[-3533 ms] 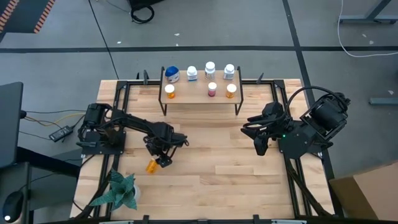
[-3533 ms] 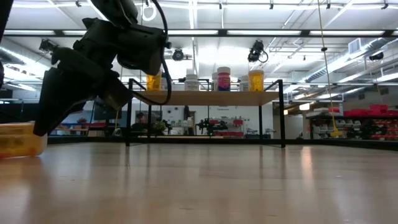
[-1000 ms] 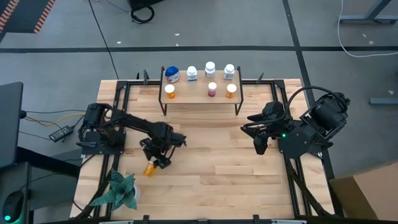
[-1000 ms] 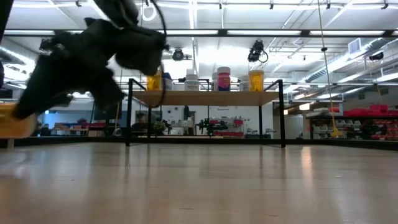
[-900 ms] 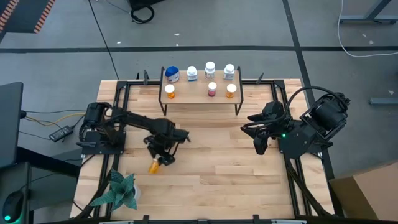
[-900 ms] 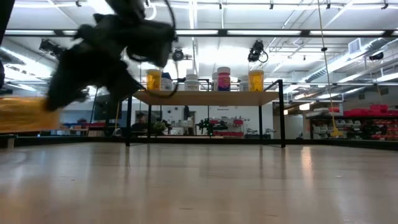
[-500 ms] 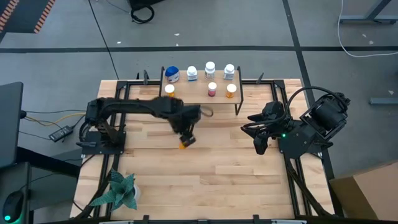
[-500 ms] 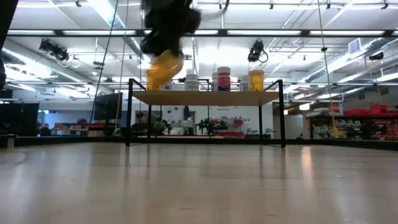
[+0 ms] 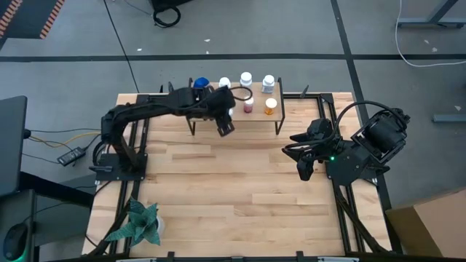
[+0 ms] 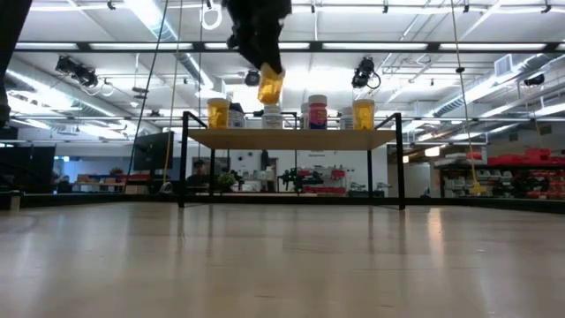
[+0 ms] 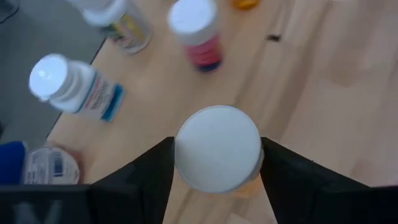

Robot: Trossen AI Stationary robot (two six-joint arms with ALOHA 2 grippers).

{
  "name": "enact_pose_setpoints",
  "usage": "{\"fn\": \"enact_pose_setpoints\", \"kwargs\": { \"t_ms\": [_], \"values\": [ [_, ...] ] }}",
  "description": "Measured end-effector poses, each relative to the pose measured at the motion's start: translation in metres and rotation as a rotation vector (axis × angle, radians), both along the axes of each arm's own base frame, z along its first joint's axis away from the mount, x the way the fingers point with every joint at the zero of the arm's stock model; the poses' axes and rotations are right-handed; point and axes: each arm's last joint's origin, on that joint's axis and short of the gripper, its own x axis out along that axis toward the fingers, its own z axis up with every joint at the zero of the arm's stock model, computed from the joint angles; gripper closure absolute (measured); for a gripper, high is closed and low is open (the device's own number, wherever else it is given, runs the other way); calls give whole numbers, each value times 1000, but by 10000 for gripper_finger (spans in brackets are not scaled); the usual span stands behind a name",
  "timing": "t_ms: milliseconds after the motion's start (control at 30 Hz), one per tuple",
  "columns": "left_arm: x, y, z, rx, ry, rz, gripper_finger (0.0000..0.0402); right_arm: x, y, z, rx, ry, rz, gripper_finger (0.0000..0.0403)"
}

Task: Pick and place medicine bottles onto shelf by color
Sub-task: Put the orange pill bottle on the shelf

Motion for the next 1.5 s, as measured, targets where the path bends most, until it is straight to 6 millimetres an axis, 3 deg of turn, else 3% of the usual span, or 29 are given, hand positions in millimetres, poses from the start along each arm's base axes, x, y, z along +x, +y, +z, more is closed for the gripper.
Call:
{"fn": "enact_pose_setpoints", "kwargs": {
  "t_ms": [200,400,933,1100,1500],
  "values": [
    [-1,29,-20,6,-10,79,185,0,0,0,1,0,0,156],
    [4,39,-29,22,-91,132,184,0,0,0,-1,0,1,156],
    [1,48,-32,126,-41,169,182,0,0,0,-25,11,18,156],
    [-3,53,-53,97,-6,226,183,0,0,0,-24,11,17,156],
    [7,39,-55,92,-74,189,182,0,0,0,-13,6,9,156]
  ]
}}
